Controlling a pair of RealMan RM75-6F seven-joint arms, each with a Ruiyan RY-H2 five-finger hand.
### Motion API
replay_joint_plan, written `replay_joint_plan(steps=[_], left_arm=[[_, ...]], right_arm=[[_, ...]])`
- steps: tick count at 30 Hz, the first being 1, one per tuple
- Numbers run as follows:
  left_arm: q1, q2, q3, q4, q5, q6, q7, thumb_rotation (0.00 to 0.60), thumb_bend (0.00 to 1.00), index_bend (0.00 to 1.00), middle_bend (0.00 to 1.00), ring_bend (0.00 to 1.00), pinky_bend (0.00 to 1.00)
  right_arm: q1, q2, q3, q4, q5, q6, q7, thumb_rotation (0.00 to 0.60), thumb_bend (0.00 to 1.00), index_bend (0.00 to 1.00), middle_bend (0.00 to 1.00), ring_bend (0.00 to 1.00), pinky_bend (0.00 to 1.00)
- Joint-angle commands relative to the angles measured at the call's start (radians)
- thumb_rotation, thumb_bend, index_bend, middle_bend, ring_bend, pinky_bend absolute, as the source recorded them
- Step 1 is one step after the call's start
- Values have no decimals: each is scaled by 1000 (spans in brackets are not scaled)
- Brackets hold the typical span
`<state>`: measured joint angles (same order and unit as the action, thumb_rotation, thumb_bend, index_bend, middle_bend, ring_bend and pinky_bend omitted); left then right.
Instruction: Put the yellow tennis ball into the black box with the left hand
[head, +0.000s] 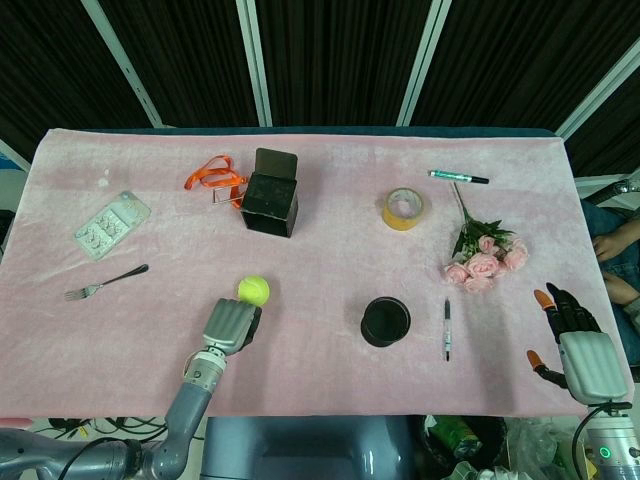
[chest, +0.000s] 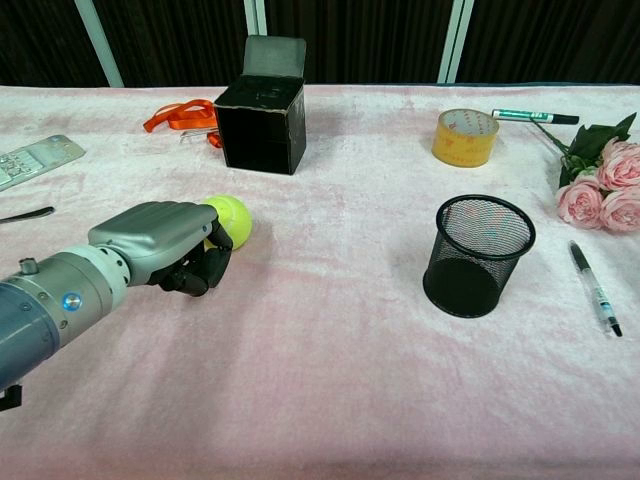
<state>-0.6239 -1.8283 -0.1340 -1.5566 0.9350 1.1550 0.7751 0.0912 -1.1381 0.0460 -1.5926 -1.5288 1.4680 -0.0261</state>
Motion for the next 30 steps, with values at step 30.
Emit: replay_joint_plan(steps=[30], left_arm=[[-28,-72,-27,84,-37,-20,-42,600,796,830,1000,1000,1000]], right_arm=[[-8,0,13,-26,49,-11,-32,600,203,32,0,42,167]])
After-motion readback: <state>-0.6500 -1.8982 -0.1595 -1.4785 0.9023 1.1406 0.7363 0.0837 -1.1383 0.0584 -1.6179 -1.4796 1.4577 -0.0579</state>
